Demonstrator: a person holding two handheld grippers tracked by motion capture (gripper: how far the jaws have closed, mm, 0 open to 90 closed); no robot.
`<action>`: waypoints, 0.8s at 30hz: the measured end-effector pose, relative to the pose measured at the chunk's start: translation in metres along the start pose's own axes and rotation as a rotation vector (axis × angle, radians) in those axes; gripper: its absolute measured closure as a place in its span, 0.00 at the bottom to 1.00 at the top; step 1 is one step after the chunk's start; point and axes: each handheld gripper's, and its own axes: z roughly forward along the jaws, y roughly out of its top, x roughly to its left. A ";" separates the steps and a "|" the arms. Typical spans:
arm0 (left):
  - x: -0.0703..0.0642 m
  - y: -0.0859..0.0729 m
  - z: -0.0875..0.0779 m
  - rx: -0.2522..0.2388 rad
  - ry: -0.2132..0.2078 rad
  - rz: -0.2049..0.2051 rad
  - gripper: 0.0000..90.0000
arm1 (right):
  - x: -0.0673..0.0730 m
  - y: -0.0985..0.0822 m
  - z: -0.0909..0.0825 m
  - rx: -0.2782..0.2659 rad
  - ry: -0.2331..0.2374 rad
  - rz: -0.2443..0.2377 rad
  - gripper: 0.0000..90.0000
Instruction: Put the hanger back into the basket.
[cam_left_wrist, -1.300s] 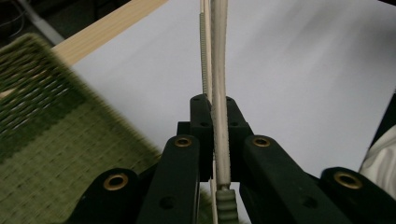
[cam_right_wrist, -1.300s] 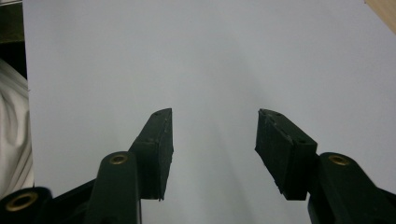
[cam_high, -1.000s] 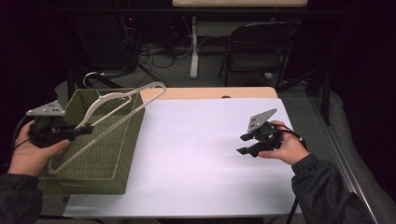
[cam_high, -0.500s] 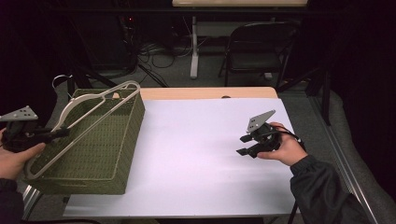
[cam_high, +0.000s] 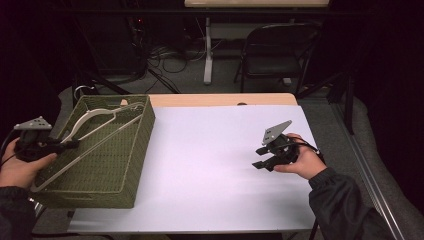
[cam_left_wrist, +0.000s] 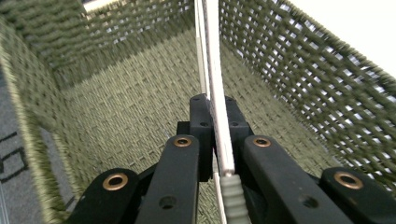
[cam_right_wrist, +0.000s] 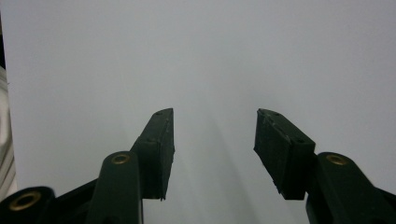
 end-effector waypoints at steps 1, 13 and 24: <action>0.000 -0.001 0.006 0.017 0.006 -0.004 0.97 | 0.000 0.000 0.001 -0.006 0.007 0.001 0.52; 0.004 -0.010 0.037 0.062 0.034 0.009 0.96 | 0.001 -0.003 0.003 -0.009 0.009 0.005 0.53; 0.003 -0.016 0.042 0.128 0.078 -0.014 0.78 | 0.002 -0.007 0.007 -0.026 0.007 0.002 0.53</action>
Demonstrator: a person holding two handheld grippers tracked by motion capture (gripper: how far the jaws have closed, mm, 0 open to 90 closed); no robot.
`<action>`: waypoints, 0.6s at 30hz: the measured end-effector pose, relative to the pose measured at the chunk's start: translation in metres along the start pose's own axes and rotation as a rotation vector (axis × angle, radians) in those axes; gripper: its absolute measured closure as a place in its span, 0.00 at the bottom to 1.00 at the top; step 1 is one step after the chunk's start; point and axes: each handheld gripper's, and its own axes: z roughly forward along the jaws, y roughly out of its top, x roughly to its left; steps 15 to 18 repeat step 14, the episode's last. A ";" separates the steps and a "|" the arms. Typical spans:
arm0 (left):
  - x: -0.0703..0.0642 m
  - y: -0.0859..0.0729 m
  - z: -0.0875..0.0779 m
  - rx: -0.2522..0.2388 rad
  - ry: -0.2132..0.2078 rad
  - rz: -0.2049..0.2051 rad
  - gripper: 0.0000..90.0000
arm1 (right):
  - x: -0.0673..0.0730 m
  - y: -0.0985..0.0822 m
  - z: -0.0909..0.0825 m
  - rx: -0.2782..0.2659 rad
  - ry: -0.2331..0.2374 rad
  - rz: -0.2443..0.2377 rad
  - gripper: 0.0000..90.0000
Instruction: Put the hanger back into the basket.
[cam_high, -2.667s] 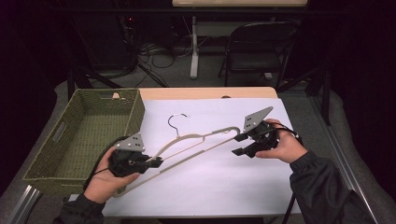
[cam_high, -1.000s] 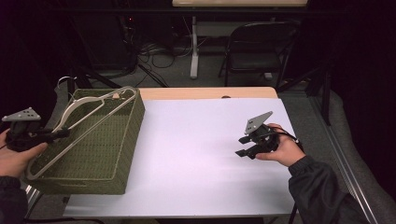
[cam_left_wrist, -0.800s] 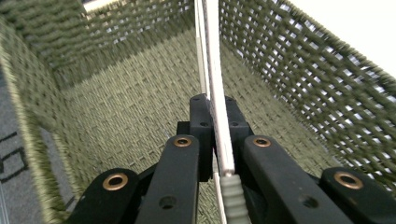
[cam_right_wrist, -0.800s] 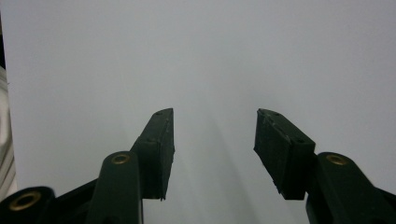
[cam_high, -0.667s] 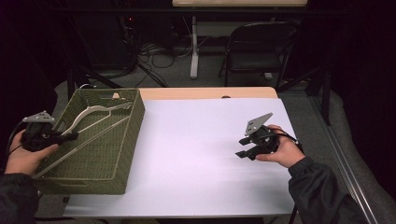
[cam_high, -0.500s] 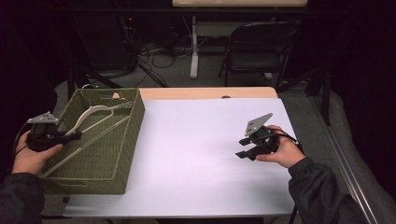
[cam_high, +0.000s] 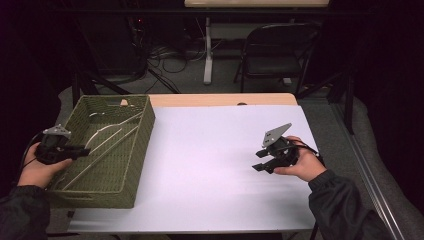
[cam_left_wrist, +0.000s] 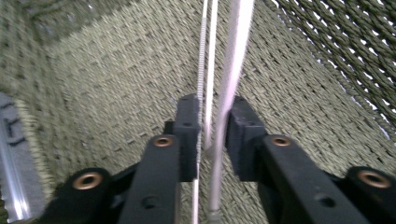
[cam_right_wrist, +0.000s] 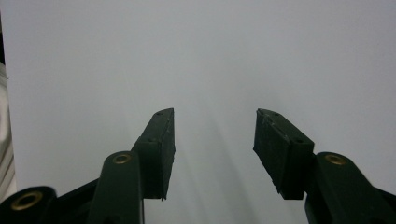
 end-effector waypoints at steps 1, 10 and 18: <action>0.000 -0.001 -0.002 -0.012 0.006 -0.004 0.72 | 0.001 -0.001 0.000 -0.006 -0.004 0.004 0.53; -0.022 -0.007 -0.040 -0.145 0.015 -0.025 0.48 | 0.008 -0.010 -0.014 -0.035 -0.042 0.025 0.52; -0.048 -0.006 -0.058 -0.183 0.023 -0.006 0.48 | 0.012 -0.015 -0.022 -0.034 -0.092 0.017 0.52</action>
